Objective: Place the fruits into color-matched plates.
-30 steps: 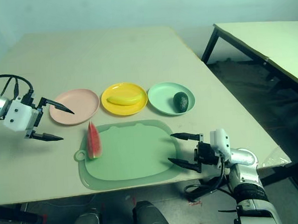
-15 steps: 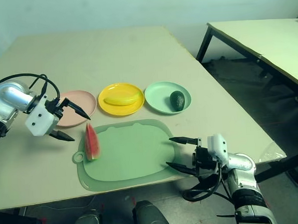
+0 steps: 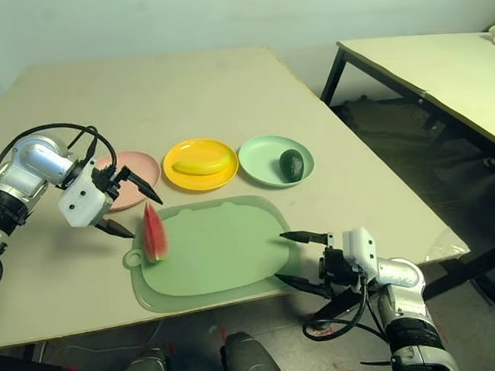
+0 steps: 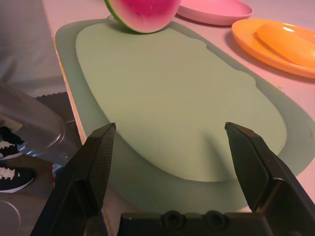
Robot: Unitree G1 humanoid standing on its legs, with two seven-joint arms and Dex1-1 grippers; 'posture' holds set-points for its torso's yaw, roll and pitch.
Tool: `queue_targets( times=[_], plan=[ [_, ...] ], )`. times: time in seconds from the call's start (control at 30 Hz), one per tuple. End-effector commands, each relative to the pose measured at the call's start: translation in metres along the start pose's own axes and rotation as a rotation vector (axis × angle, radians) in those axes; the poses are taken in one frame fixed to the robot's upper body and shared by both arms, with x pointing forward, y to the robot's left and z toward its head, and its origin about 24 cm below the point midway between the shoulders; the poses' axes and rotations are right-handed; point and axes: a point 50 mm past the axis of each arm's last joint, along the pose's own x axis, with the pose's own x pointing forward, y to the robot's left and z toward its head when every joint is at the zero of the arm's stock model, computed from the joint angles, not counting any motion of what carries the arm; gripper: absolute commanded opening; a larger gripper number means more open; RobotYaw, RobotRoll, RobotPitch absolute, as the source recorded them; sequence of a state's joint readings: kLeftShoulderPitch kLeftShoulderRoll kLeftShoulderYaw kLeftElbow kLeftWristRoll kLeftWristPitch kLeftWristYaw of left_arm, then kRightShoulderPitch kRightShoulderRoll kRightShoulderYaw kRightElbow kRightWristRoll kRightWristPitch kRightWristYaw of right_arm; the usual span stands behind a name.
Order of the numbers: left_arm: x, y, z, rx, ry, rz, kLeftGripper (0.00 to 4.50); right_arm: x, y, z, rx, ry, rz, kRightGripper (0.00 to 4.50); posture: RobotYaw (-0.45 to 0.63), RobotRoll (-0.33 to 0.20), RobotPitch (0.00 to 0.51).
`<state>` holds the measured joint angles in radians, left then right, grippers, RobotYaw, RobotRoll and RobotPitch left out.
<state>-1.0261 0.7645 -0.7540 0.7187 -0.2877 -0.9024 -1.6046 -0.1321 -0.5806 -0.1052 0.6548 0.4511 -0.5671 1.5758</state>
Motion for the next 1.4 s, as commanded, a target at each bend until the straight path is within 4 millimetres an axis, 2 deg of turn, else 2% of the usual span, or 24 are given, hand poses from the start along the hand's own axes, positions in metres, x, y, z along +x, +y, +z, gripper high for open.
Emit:
queue_targets(
  times=[0.03, 0.5, 0.67, 1.17, 1.27, 1.4],
  plan=[
    [0.010, -0.005, -0.003, -0.016, -0.005, -0.050, 4.50, 0.003, 0.002, 0.001, -0.015, 0.002, 0.018, 4.46, -0.18, 0.000, 0.013],
    [0.037, -0.011, -0.008, 0.010, -0.008, -0.139, 4.50, 0.006, 0.004, 0.004, -0.015, -0.002, 0.025, 4.46, -0.19, 0.000, 0.021],
    [0.047, -0.012, -0.010, 0.023, -0.016, -0.151, 4.50, 0.008, 0.010, 0.004, -0.011, -0.006, 0.043, 4.46, -0.19, 0.000, 0.021],
    [0.051, -0.015, -0.020, 0.015, 0.059, -0.136, 4.50, 0.013, 0.017, 0.006, -0.012, -0.005, 0.064, 4.46, -0.19, 0.000, 0.023],
    [0.051, -0.015, -0.022, 0.006, 0.078, -0.131, 3.90, 0.014, 0.017, 0.006, -0.014, -0.004, 0.071, 4.50, -0.19, 0.000, 0.023],
    [0.051, -0.015, -0.024, -0.013, 0.090, -0.134, 2.63, 0.016, 0.018, 0.008, -0.023, -0.008, 0.077, 4.50, -0.19, 0.000, 0.020]
  ],
)
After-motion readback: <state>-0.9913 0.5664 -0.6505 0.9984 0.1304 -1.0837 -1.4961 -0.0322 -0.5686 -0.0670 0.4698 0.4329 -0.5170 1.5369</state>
